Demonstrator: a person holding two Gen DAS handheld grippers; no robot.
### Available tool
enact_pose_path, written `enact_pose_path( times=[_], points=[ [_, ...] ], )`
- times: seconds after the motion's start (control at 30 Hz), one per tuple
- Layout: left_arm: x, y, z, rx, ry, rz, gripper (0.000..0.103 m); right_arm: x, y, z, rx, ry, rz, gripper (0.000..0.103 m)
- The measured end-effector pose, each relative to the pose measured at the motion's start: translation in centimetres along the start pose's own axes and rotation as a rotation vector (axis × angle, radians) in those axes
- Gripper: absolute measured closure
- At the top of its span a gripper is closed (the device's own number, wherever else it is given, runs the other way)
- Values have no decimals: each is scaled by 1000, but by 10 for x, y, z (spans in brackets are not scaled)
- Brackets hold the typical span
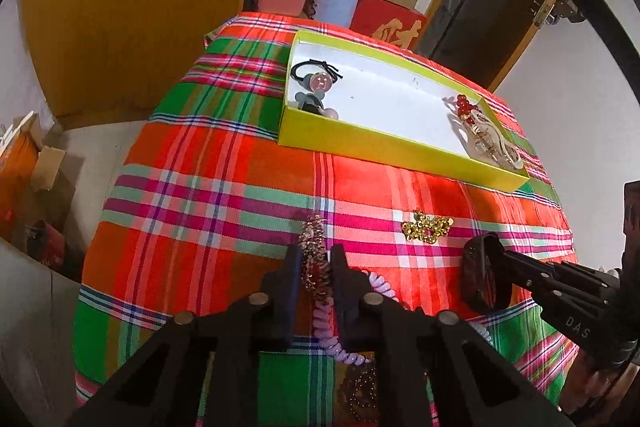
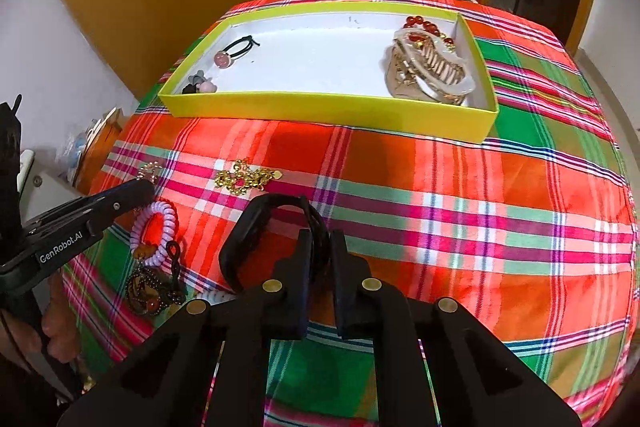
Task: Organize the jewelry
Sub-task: 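Grasp the black band with the right tool while the left tool grasps the gold chain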
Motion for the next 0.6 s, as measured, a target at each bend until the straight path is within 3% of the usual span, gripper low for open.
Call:
enact_pose_path(
  times=[0.6],
  points=[
    [48,-2,-15,-57,-12,-84,94,44,-3,-2,-3,12,-88,95]
  ],
)
Point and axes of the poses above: each gripper's, at about its wrist camera, not at the fingertips, and x roughly against the way its jaws point, z to its left, y to its top, the point moved 3 cm from there along -x, roughly the way its jaws point, and after that the axes turned 5 degrees about z, right-handed, at the moved point
